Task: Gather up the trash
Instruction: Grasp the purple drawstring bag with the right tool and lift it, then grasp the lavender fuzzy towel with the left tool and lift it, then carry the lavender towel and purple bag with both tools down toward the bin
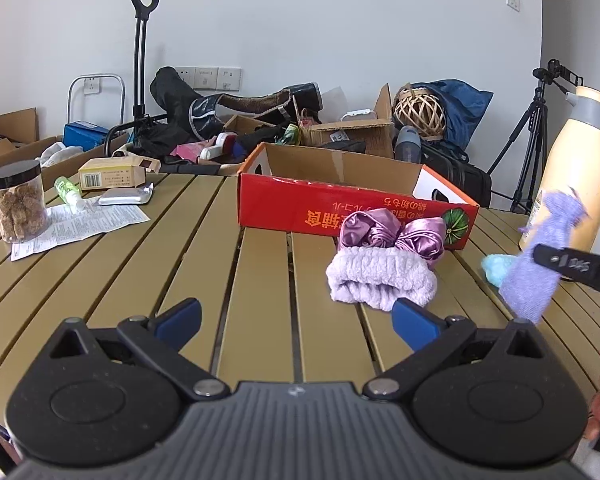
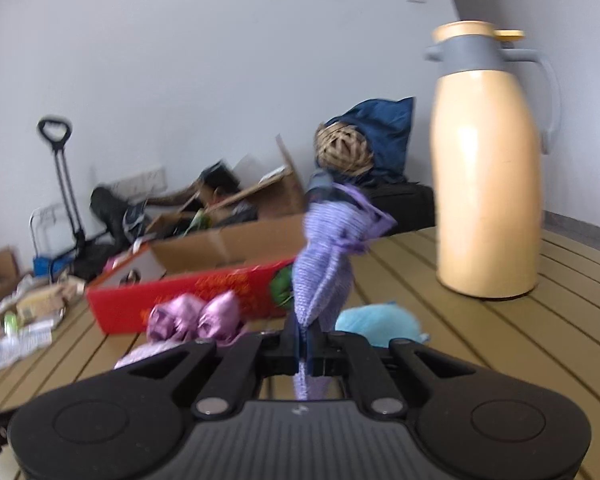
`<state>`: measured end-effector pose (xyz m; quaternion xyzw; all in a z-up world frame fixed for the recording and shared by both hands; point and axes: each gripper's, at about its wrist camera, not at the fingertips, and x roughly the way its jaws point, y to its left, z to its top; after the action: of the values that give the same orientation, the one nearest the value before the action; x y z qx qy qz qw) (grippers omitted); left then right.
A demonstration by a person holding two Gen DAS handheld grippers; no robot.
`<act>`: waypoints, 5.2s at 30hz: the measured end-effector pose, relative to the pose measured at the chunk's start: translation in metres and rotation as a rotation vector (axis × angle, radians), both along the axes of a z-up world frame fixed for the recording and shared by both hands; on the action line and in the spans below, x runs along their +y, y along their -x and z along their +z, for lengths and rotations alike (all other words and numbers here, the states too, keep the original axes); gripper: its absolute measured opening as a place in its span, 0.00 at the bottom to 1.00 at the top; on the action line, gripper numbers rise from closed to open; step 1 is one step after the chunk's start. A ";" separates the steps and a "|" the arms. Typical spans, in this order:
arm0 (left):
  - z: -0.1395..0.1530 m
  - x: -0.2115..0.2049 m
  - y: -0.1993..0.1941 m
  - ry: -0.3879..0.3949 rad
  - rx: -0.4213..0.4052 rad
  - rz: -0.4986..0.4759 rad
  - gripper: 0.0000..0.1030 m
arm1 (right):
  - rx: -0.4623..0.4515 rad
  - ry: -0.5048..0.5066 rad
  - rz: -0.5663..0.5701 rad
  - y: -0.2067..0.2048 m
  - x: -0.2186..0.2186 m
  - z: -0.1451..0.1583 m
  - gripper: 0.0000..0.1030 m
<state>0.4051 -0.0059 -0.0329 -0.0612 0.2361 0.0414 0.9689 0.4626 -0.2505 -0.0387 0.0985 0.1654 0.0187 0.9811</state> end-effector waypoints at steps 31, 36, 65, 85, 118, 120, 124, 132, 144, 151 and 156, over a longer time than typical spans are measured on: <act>-0.027 -0.103 -0.147 -0.199 0.225 -0.003 0.99 | -0.101 -0.335 -0.071 0.008 -0.106 -0.007 0.02; -0.032 -0.095 -0.147 -0.178 0.256 -0.005 0.84 | -0.099 -0.337 -0.066 0.007 -0.105 -0.007 0.02; 0.027 -0.081 -0.055 -0.149 0.098 -0.105 0.24 | -0.107 -0.346 0.040 0.026 -0.100 0.000 0.02; 0.059 -0.048 0.082 -0.114 0.021 -0.116 0.24 | -0.165 -0.212 0.217 0.119 -0.083 0.023 0.02; -0.026 -0.012 0.231 -0.091 0.172 -0.178 0.24 | 0.069 0.023 0.485 0.274 0.009 -0.045 0.02; -0.034 -0.010 0.231 -0.082 0.194 -0.180 0.24 | 0.103 0.034 0.492 0.276 0.014 -0.052 0.02; -0.051 -0.006 0.229 -0.071 0.238 -0.186 0.24 | 0.169 0.058 0.504 0.275 0.025 -0.067 0.02; -0.089 0.000 0.215 -0.044 0.352 -0.193 0.24 | 0.304 0.104 0.509 0.264 0.043 -0.096 0.02; -0.148 0.000 0.189 -0.025 0.545 -0.187 0.24 | 0.488 0.157 0.520 0.247 0.061 -0.137 0.02; -0.170 0.000 0.176 -0.026 0.621 -0.170 0.24 | 0.558 0.138 0.474 0.236 0.059 -0.153 0.02; -0.176 -0.006 0.163 -0.025 0.655 -0.166 0.24 | 0.585 0.131 0.446 0.227 0.058 -0.161 0.02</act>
<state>0.2418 -0.0119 -0.2088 -0.0133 0.5385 -0.0173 0.8423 0.2356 -0.1928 -0.1992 -0.0020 0.4568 0.1926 0.8685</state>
